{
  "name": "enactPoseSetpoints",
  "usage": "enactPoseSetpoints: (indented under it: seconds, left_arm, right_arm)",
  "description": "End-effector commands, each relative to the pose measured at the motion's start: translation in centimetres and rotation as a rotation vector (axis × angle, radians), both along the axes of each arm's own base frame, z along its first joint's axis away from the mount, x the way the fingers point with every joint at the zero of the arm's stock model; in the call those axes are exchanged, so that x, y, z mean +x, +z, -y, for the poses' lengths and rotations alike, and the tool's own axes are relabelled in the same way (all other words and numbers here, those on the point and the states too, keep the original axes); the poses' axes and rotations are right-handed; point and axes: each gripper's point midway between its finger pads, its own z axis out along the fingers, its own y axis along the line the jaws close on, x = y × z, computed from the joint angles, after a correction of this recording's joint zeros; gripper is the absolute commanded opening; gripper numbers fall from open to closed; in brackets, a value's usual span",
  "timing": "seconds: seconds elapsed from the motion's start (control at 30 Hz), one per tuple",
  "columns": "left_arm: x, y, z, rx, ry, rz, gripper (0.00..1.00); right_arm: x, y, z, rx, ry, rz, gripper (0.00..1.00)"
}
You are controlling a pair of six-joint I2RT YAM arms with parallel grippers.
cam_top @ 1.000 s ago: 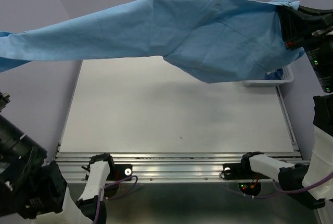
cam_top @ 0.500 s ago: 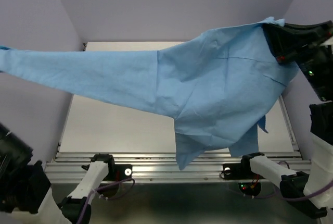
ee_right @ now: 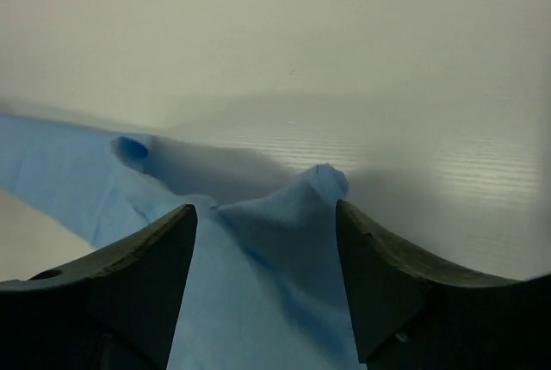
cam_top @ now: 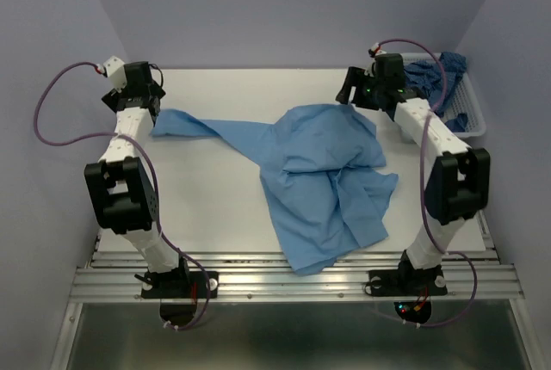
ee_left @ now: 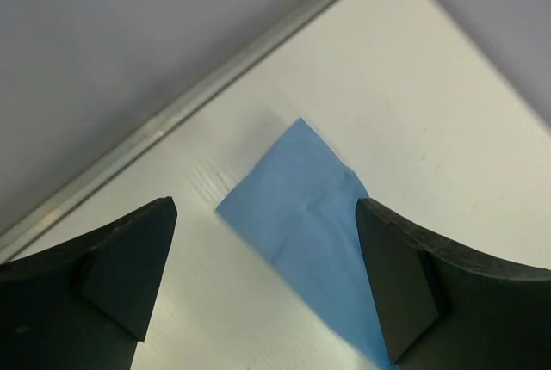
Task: Fold and stack the long sleeve shirts
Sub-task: Flatten the shirt out
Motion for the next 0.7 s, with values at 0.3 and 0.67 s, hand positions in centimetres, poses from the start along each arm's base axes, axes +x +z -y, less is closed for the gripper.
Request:
enactPoseSetpoints:
  seconds: [0.3,0.67]
  left_arm:
    - [2.3,4.2,8.2,-0.138,-0.265,0.101,0.99]
    - [-2.8,-7.1,30.7,-0.375,-0.855,-0.109,0.99]
  right_arm:
    - [1.3,1.9,0.2,-0.078,0.044,0.033,1.00]
    - [-10.1,-9.1,0.8,-0.152,-0.002,-0.238,1.00]
